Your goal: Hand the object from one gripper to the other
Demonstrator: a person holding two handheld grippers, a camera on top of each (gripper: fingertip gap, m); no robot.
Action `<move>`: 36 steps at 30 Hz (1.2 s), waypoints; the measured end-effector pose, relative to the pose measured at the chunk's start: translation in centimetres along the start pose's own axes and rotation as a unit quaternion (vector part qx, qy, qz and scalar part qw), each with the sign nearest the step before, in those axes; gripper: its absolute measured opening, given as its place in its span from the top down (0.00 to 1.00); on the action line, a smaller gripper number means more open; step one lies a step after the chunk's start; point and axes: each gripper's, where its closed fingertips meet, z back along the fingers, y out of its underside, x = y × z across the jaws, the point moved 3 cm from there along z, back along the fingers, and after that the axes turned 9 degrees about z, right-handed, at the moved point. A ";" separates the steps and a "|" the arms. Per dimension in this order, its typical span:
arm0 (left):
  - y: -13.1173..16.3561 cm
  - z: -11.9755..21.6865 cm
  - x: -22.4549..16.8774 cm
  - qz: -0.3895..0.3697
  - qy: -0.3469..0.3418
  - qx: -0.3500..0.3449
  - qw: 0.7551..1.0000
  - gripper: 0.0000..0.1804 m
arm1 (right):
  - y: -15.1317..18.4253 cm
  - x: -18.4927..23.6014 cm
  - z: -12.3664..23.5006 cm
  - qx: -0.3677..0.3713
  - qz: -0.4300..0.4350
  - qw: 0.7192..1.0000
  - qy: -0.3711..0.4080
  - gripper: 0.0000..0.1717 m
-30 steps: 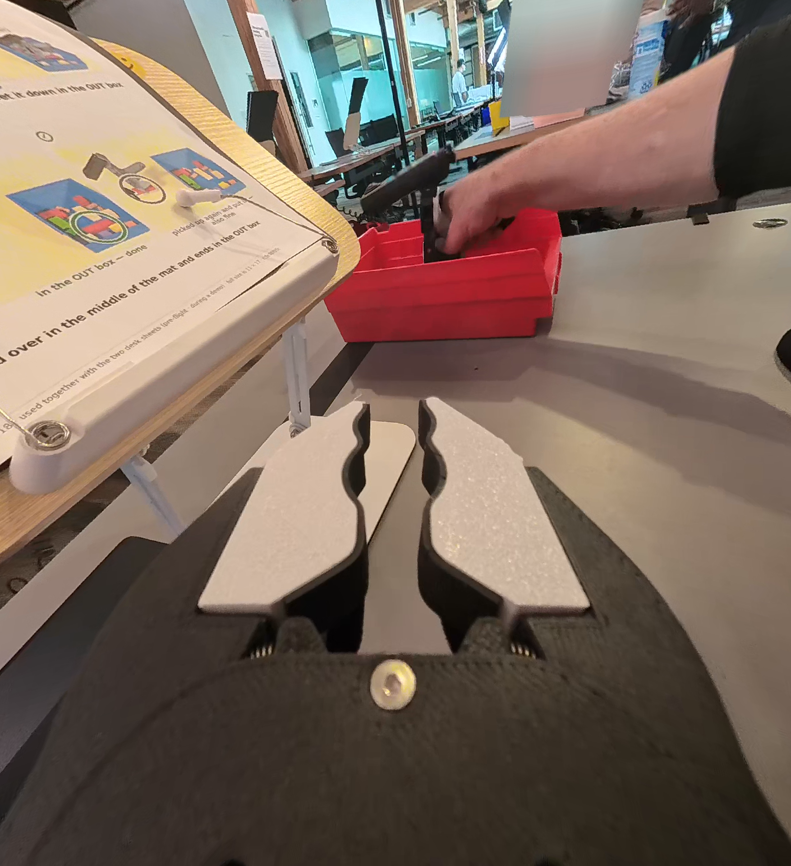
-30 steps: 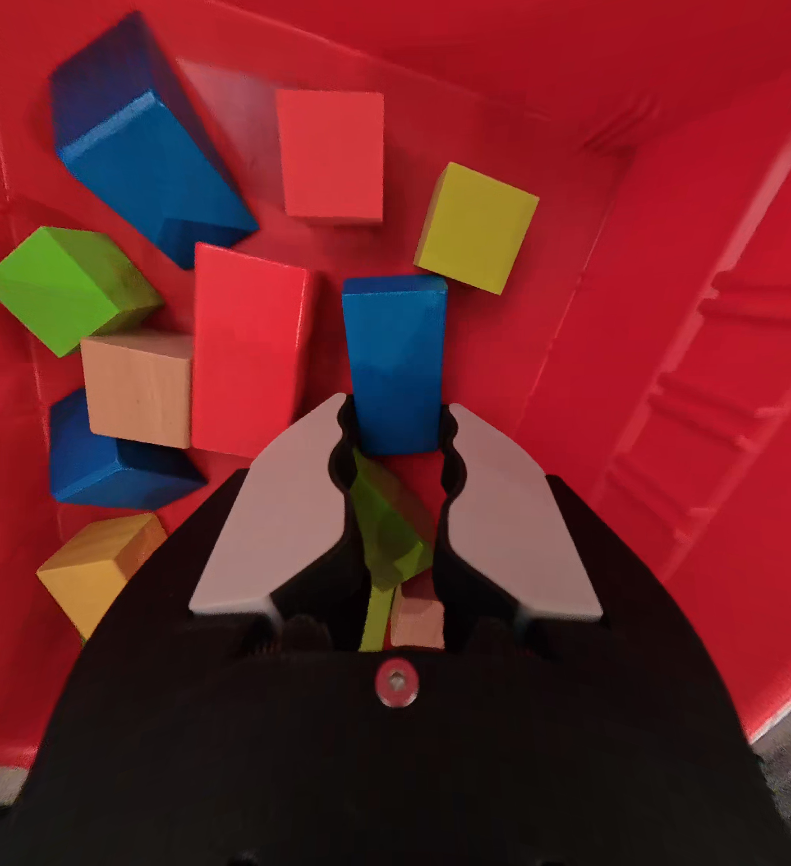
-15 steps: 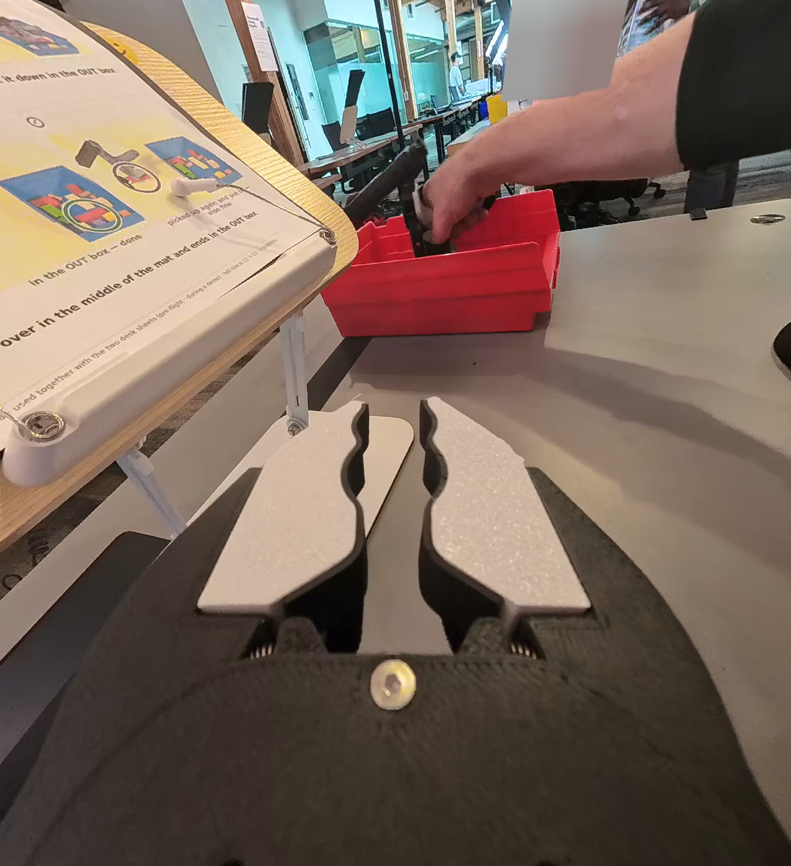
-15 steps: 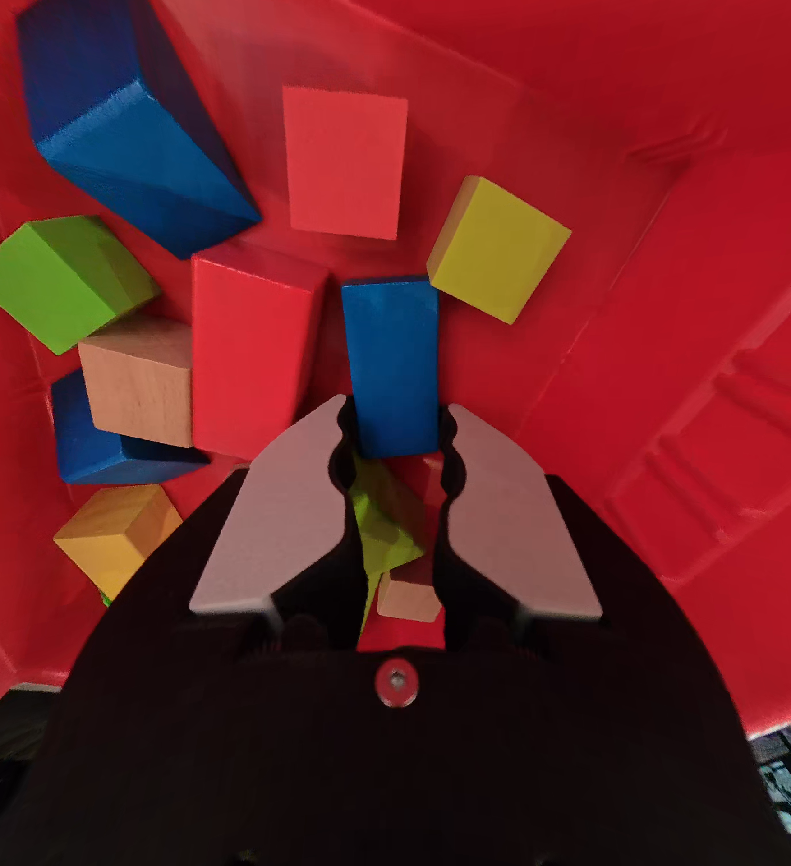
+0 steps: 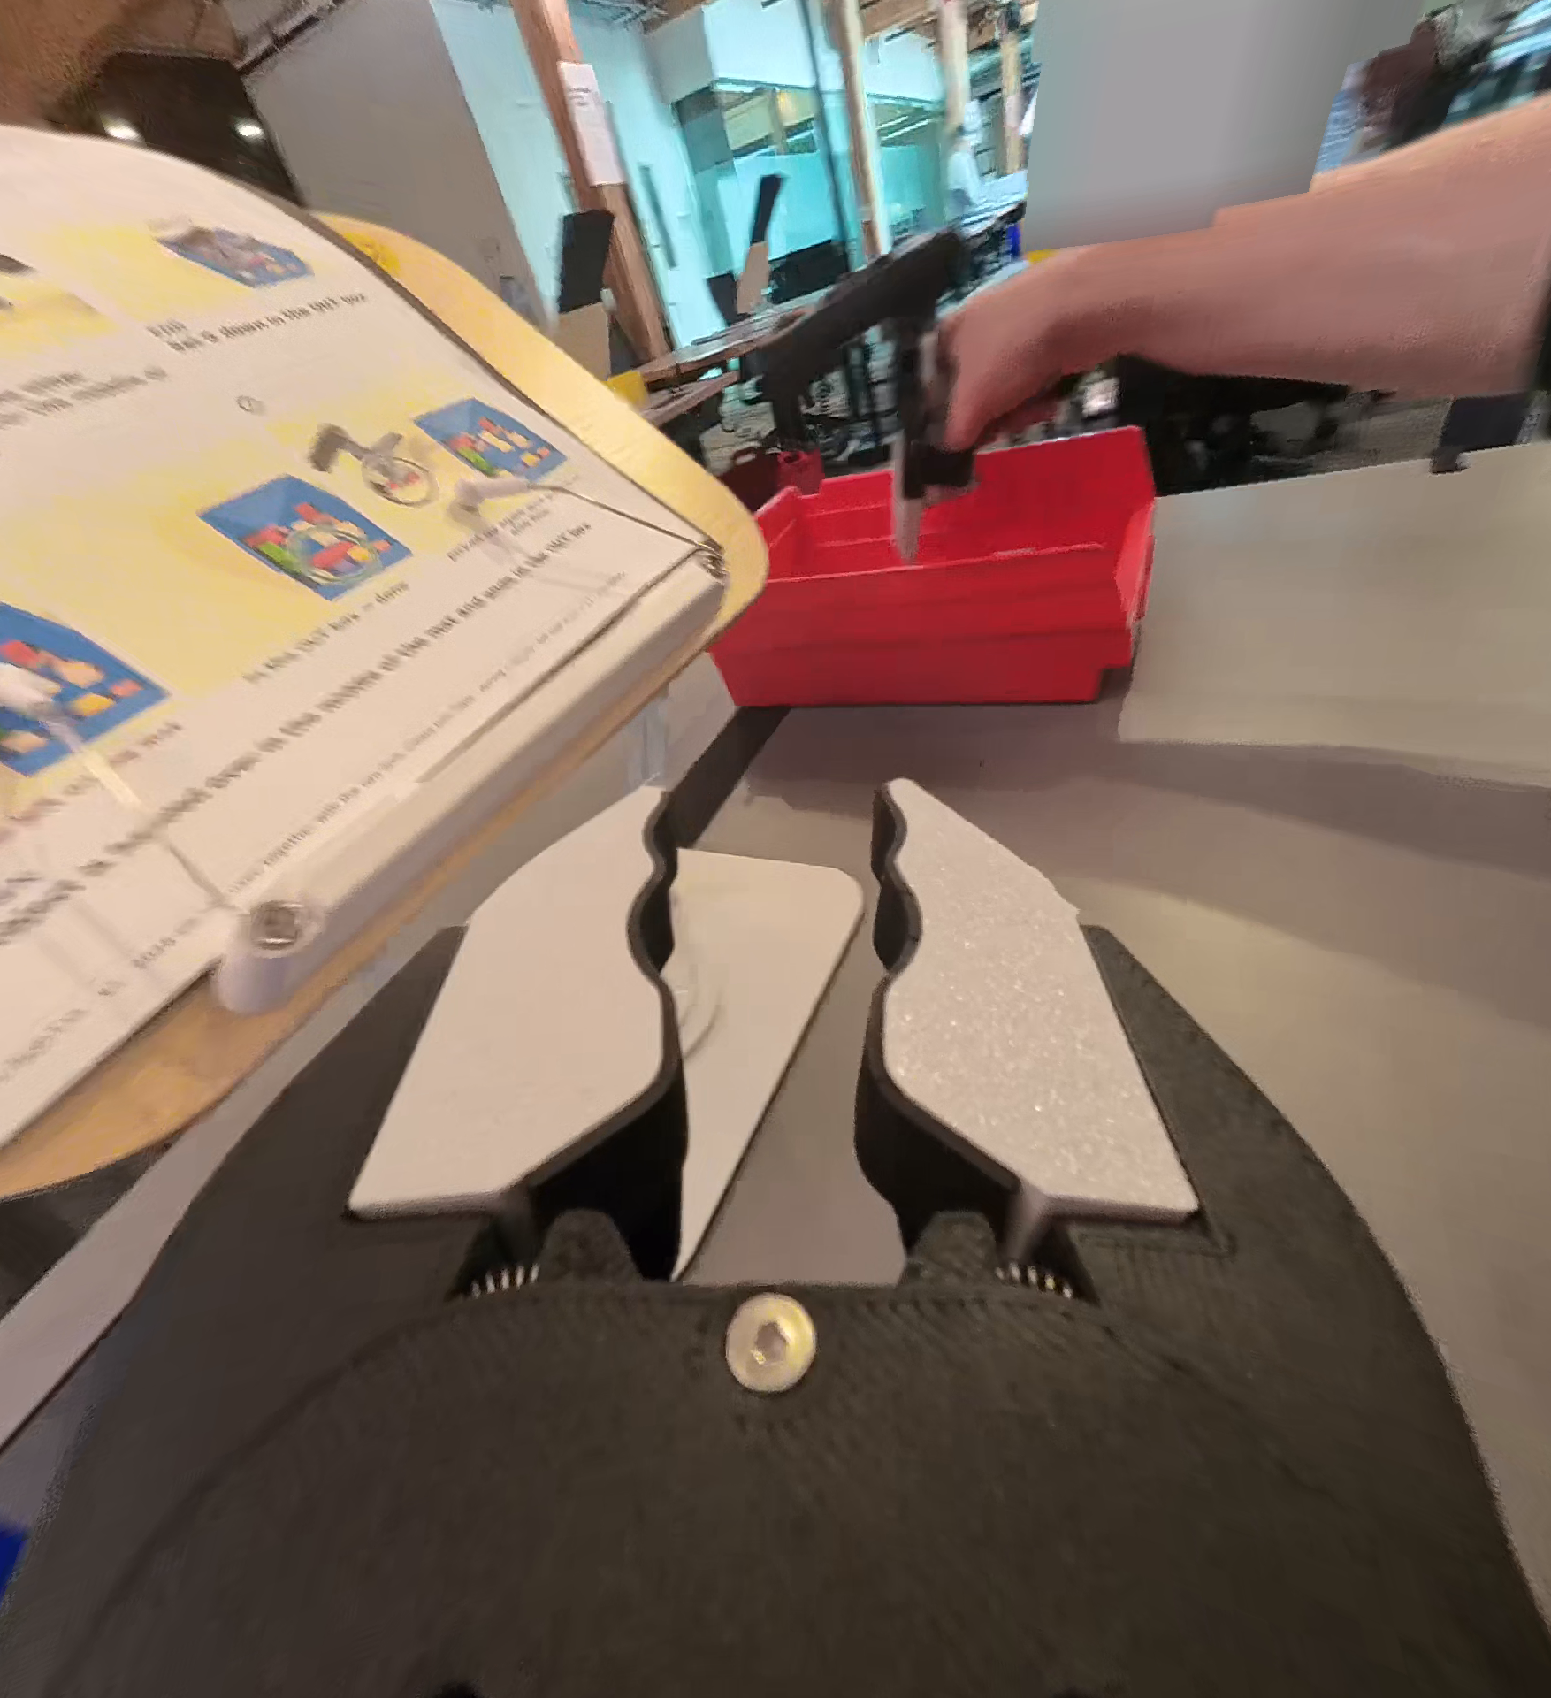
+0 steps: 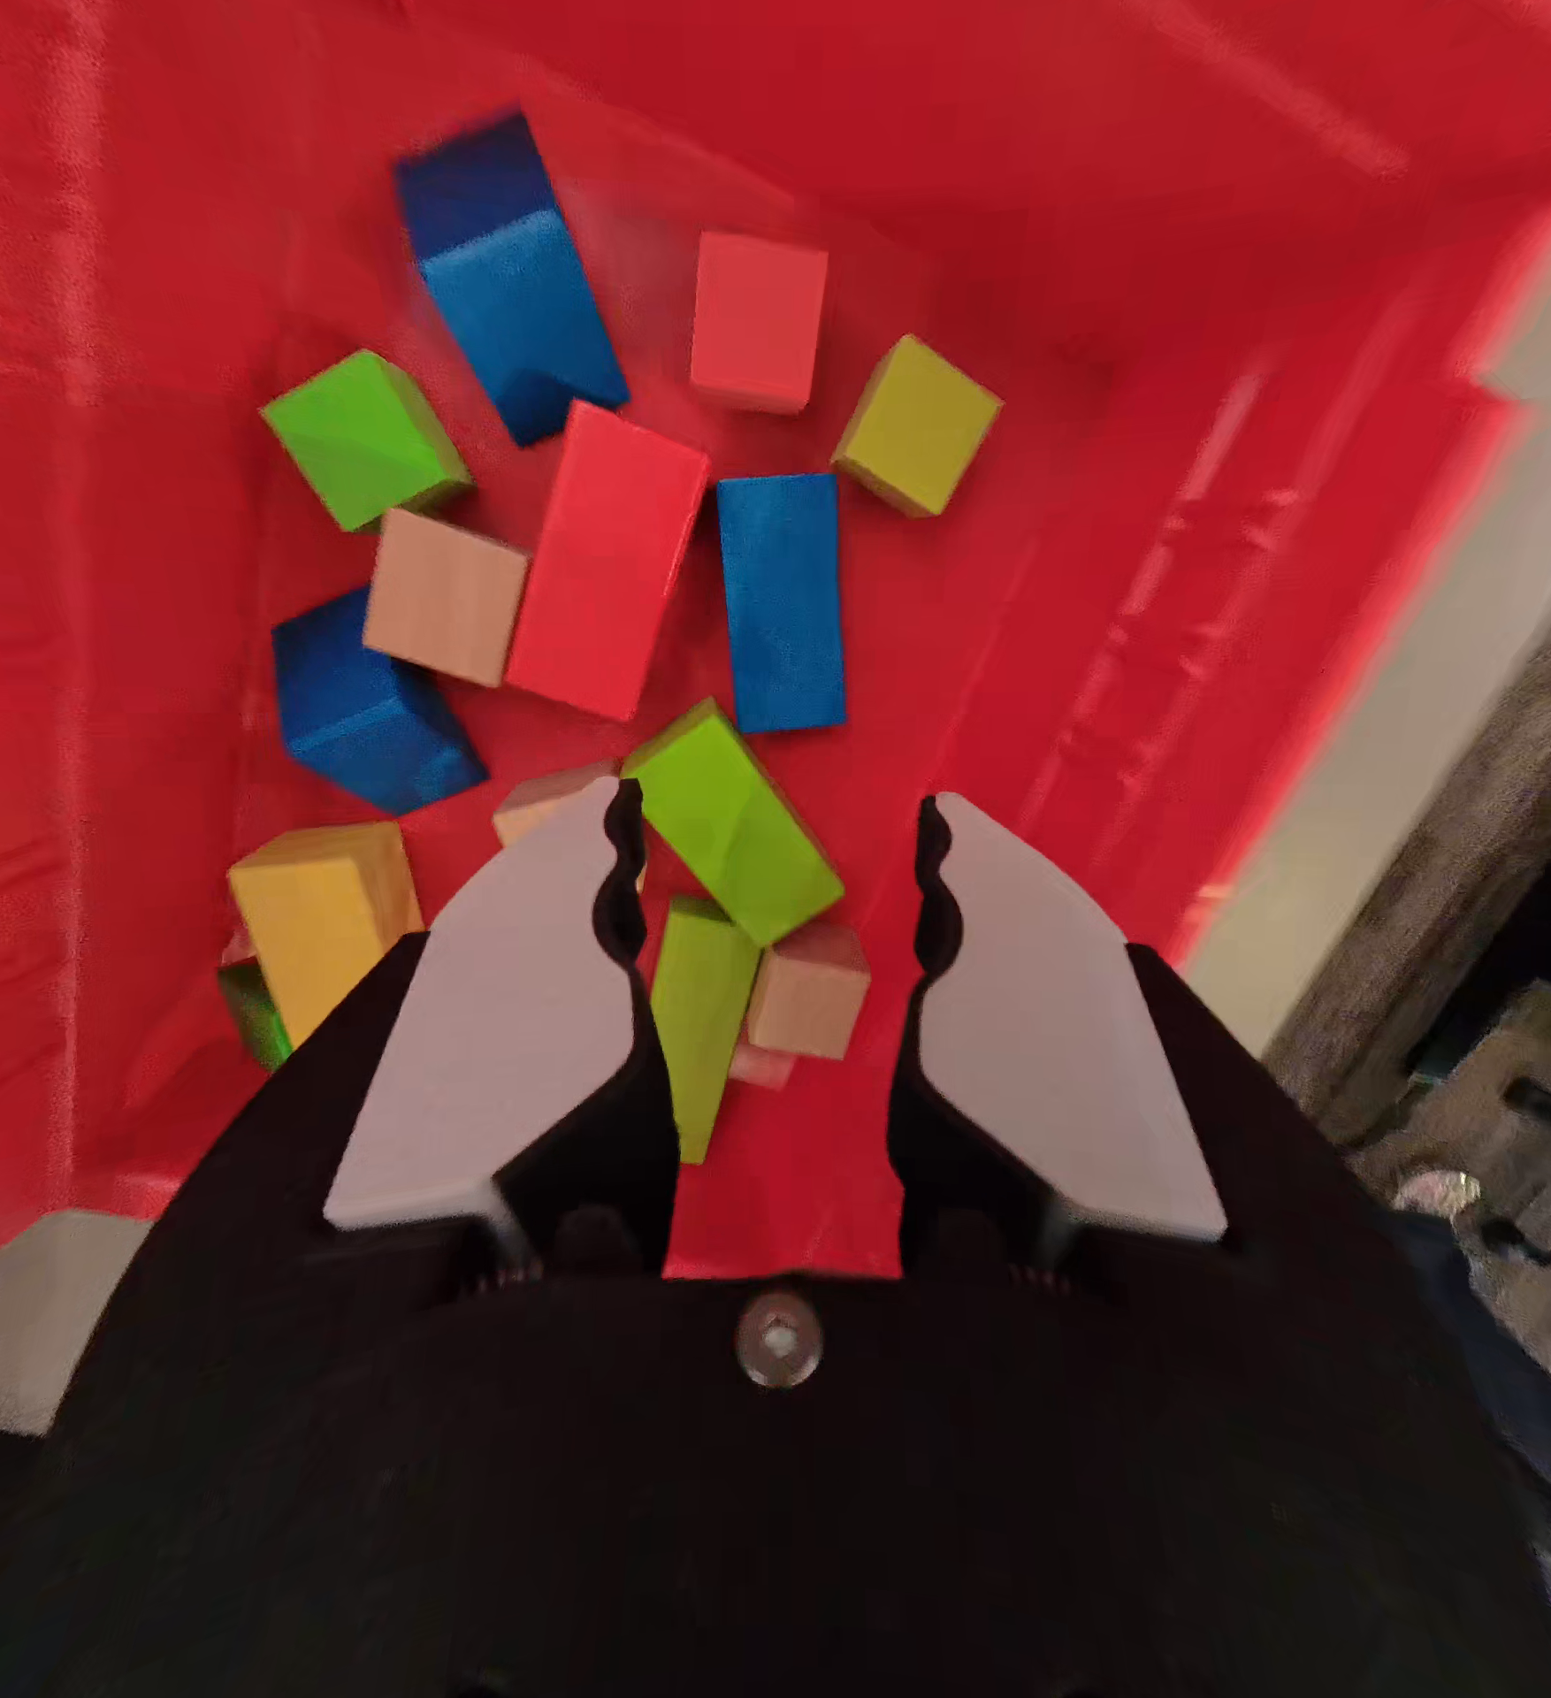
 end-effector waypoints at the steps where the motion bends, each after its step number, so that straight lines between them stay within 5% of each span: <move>1: -0.8 0.5 0.4 -0.004 -0.022 0.003 1.000 0.76 | 0.6 0.0 1.7 -0.029 -0.007 0.999 0.013 0.68; 6: -3.1 6.4 4.6 -0.017 -0.179 0.081 0.980 0.65 | 8.5 -0.4 7.3 -0.070 -0.062 0.993 0.071 0.68; 10: -1.8 14.1 9.8 0.015 -0.310 0.145 0.940 0.59 | 13.2 0.8 5.6 -0.097 -0.101 0.990 0.015 0.67; 15: 6.0 22.3 14.3 0.167 -0.383 0.271 0.867 0.47 | 14.9 1.5 1.5 -0.108 -0.117 0.987 -0.030 0.74; 20: 13.6 26.3 14.2 0.258 -0.391 0.379 0.798 0.49 | 14.4 1.7 -1.3 -0.129 -0.127 0.982 -0.057 0.87; 23: 14.3 27.4 14.3 0.218 -0.421 0.422 0.773 0.52 | 14.4 1.7 -2.2 -0.136 -0.123 0.982 -0.056 0.94; 30: 9.6 31.1 16.1 0.155 -0.505 0.334 0.781 0.53 | 14.4 1.2 -2.0 -0.148 -0.110 0.982 -0.033 0.97; 33: 11.8 33.3 16.9 0.202 -0.496 0.359 0.764 0.49 | 14.4 1.0 -2.1 -0.153 -0.113 0.982 -0.024 0.99; 36: 15.6 33.1 16.3 0.304 -0.423 0.368 0.770 0.61 | 14.5 1.0 -2.1 -0.159 -0.118 0.980 -0.027 1.00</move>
